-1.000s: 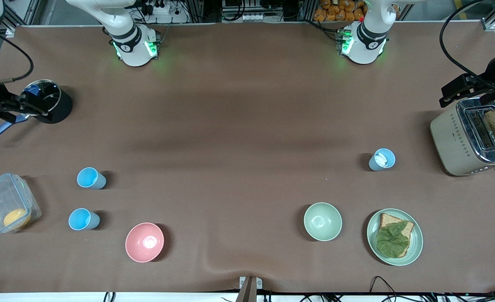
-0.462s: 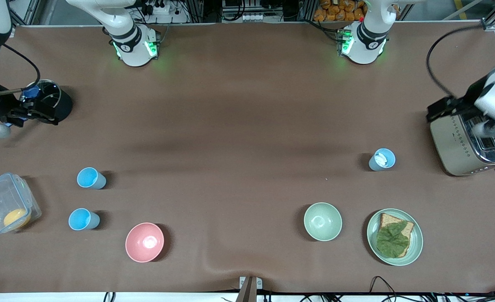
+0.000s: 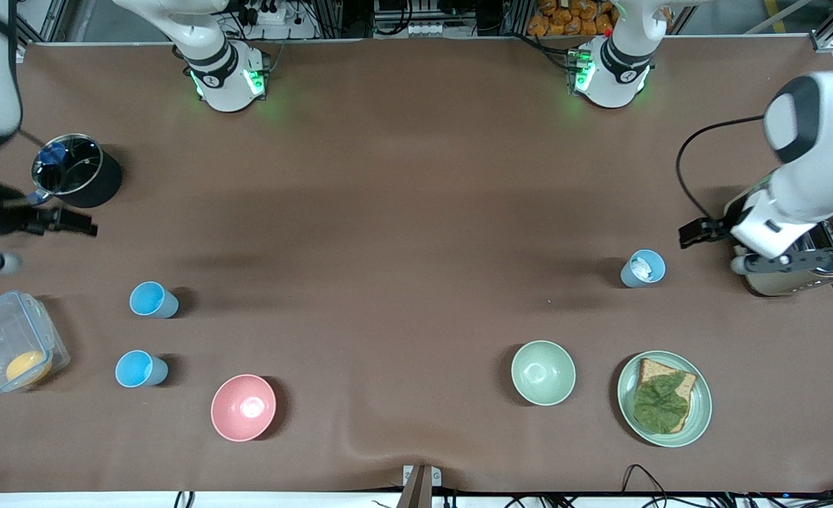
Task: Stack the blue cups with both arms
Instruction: 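Close the left gripper on the tissue cup while the right gripper grasps the blue cup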
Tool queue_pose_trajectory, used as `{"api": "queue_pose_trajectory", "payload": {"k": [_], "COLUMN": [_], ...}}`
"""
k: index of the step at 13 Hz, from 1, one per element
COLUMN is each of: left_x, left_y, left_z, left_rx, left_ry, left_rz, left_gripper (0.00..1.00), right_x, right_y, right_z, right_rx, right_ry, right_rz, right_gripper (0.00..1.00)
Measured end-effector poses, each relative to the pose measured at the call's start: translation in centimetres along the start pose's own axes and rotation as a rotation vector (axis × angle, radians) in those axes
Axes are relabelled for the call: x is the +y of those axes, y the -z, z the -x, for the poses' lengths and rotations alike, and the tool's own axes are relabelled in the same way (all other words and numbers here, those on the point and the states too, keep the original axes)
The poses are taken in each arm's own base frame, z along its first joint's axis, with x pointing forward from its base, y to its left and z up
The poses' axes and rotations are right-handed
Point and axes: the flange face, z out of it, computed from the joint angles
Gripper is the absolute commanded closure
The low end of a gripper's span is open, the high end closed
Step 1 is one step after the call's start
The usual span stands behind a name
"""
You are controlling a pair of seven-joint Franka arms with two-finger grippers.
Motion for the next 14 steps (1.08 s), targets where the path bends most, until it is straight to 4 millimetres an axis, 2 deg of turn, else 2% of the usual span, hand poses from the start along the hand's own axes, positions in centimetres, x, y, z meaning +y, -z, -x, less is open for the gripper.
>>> {"api": "queue_pose_trajectory", "payload": {"k": [2,3,5,7,10,12,14], "left_x": [-0.4,-0.8,-1.6,-2.1,-2.2,-2.1,-2.1], "left_y": [-4.7,-6.6,-9.7,-12.0,-14.0,-14.8,-15.4], "left_z": [0.7,0.8,0.8,0.7,0.6,0.7,0.7], "left_rx": [0.006,0.006,0.004,-0.006,-0.016,-0.03,-0.039], "left_ry": [0.006,0.013,0.027,0.038,0.039,0.038,0.038], "left_rz": [0.001,0.002,0.004,0.005,0.006,0.006,0.006], "left_gripper": [0.0,0.0,0.07,0.17,0.71,0.97,1.0], "right_x": [4.4,5.7,7.3,7.7,6.9,6.4,5.9], "right_y": [-4.9,-7.1,-10.7,-14.0,-18.6,-21.4,-22.9], "right_z": [-3.1,-4.2,-5.7,-6.7,-7.7,-7.4,-7.1], "right_rx": [0.008,0.009,0.009,-0.009,0.009,0.024,0.008], "right_ry": [-0.063,-0.081,-0.106,-0.135,-0.154,-0.165,-0.187], "right_rz": [-0.003,-0.003,-0.007,-0.034,-0.058,-0.056,-0.064], "right_gripper": [0.0,0.0,0.0,0.0,0.0,0.0,0.0]}}
